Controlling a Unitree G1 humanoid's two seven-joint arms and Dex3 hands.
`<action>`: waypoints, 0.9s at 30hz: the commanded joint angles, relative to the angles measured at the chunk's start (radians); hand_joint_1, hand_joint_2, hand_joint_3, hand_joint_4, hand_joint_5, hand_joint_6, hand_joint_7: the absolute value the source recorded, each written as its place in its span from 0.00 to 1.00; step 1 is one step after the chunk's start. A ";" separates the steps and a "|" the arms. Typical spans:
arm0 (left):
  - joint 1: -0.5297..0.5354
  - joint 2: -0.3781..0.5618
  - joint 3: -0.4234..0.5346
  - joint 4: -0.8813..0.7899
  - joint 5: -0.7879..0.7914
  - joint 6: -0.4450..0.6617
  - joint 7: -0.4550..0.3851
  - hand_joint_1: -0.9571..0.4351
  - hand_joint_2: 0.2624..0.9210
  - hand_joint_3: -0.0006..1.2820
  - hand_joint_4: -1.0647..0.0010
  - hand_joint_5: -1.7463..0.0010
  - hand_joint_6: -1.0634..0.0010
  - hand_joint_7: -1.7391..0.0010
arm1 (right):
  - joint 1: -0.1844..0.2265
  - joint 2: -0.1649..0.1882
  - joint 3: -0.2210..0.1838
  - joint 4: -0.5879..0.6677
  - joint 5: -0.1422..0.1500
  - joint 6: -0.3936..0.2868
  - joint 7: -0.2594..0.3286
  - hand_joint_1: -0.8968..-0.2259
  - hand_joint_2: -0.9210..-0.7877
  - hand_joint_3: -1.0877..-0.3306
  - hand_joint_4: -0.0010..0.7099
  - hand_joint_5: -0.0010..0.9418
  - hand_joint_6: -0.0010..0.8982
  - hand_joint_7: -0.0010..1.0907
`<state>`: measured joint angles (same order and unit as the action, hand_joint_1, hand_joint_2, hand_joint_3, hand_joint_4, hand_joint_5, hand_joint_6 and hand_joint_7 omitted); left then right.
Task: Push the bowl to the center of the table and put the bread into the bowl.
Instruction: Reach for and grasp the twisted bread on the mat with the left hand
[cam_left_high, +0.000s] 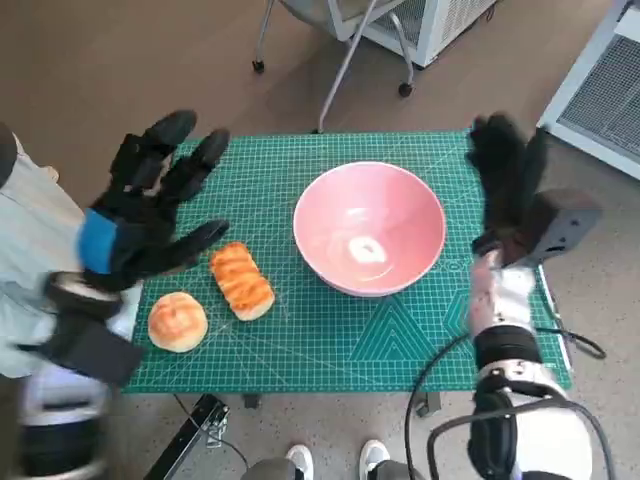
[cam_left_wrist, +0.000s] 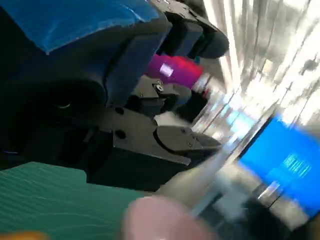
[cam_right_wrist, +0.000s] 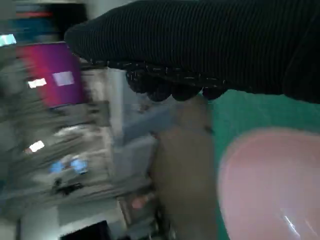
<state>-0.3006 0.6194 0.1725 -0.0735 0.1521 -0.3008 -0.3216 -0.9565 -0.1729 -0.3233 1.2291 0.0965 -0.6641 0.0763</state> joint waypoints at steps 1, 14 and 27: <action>-0.031 0.134 -0.007 -0.034 -0.015 0.051 -0.143 0.67 0.91 0.18 0.74 1.00 0.83 0.71 | 0.035 -0.029 0.046 -0.049 -0.035 -0.130 0.050 0.49 0.00 0.35 0.43 0.03 0.10 0.63; -0.162 0.323 -0.130 0.045 0.047 0.012 -0.390 0.75 0.80 0.11 0.77 1.00 0.73 0.84 | 0.139 0.017 0.083 -0.363 0.113 -0.201 0.263 0.50 0.00 0.47 0.53 0.04 0.16 0.58; -0.283 0.350 -0.294 0.189 0.229 -0.189 -0.423 0.72 0.75 0.07 0.77 1.00 0.66 0.92 | 0.252 0.032 0.152 -0.595 0.114 -0.149 0.290 0.46 0.00 0.51 0.53 0.03 0.17 0.57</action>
<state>-0.5467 0.9591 -0.0850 0.0870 0.3378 -0.4502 -0.7394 -0.7446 -0.1464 -0.1876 0.6634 0.2213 -0.8294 0.3657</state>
